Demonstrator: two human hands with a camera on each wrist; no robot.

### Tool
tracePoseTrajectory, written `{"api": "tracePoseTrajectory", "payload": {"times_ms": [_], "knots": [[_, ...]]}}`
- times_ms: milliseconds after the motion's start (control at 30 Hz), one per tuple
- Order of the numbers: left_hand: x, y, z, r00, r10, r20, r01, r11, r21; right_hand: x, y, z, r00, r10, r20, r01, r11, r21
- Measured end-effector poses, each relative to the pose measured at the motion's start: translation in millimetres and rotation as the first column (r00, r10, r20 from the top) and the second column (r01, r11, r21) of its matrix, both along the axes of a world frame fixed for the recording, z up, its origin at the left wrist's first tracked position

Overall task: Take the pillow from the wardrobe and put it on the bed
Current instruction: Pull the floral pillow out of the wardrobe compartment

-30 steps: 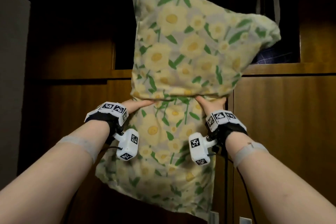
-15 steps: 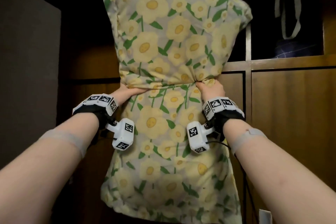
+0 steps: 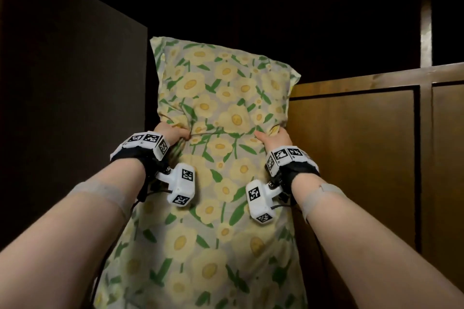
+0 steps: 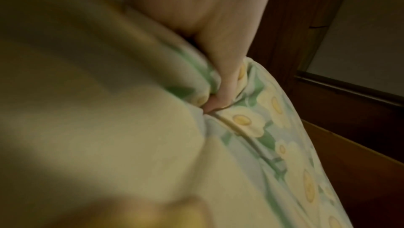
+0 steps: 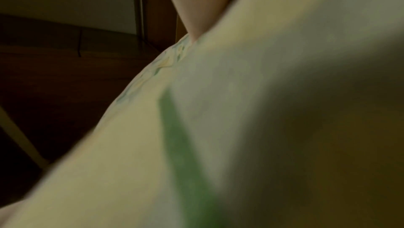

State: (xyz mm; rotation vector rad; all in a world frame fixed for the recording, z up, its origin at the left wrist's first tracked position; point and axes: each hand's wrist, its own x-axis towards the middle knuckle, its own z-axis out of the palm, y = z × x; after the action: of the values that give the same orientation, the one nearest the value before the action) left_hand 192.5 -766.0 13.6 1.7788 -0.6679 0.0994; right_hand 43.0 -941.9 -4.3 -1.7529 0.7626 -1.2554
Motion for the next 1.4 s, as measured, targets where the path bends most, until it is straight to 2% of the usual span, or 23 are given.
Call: {"api": "tracePoseTrajectory", "payload": {"times_ms": [167, 267, 400, 567, 633, 767, 833, 900, 1033, 1266, 1400], "knots": [[9, 6, -5, 0.998, 0.04, -0.051, -0.043, 0.997, -0.066, 14, -3, 6, 0.998, 0.049, -0.034, -0.05, 0.998, -0.029], [16, 14, -3, 0.981, 0.128, -0.144, -0.151, 0.975, -0.162, 25, 1, 6, 0.992, 0.106, -0.07, -0.11, 0.993, -0.048], [27, 28, -2, 0.961, 0.19, -0.202, -0.219, 0.967, -0.132, 45, 6, 0, 0.984, 0.157, -0.089, -0.164, 0.983, -0.077], [43, 40, -2, 0.939, 0.27, -0.211, -0.291, 0.953, -0.078, 63, 4, -3, 0.941, 0.199, -0.273, -0.234, 0.967, -0.103], [50, 41, 1, 0.939, 0.27, -0.214, -0.293, 0.953, -0.083, 66, -2, 1, 0.935, 0.167, -0.314, -0.21, 0.972, -0.108], [67, 35, 5, 0.969, 0.22, -0.113, -0.236, 0.96, -0.15, 66, -16, 27, 0.989, 0.048, -0.141, -0.071, 0.984, -0.165], [77, 31, 4, 0.972, 0.218, -0.084, -0.23, 0.957, -0.175, 69, -23, 42, 0.997, 0.064, -0.031, -0.068, 0.98, -0.187], [88, 27, 6, 0.97, 0.229, -0.085, -0.242, 0.948, -0.206, 75, -29, 58, 0.997, 0.072, 0.016, -0.066, 0.967, -0.247], [103, 20, 12, 0.962, 0.254, -0.097, -0.27, 0.936, -0.225, 89, -43, 85, 0.999, 0.046, 0.011, -0.039, 0.93, -0.366], [127, -1, 16, 0.956, 0.285, -0.074, -0.294, 0.935, -0.198, 134, -62, 135, 1.0, 0.029, -0.003, -0.028, 0.927, -0.373], [143, -12, 15, 0.954, 0.276, -0.12, -0.296, 0.933, -0.204, 161, -68, 155, 0.997, -0.003, -0.078, -0.03, 0.909, -0.416]]}}
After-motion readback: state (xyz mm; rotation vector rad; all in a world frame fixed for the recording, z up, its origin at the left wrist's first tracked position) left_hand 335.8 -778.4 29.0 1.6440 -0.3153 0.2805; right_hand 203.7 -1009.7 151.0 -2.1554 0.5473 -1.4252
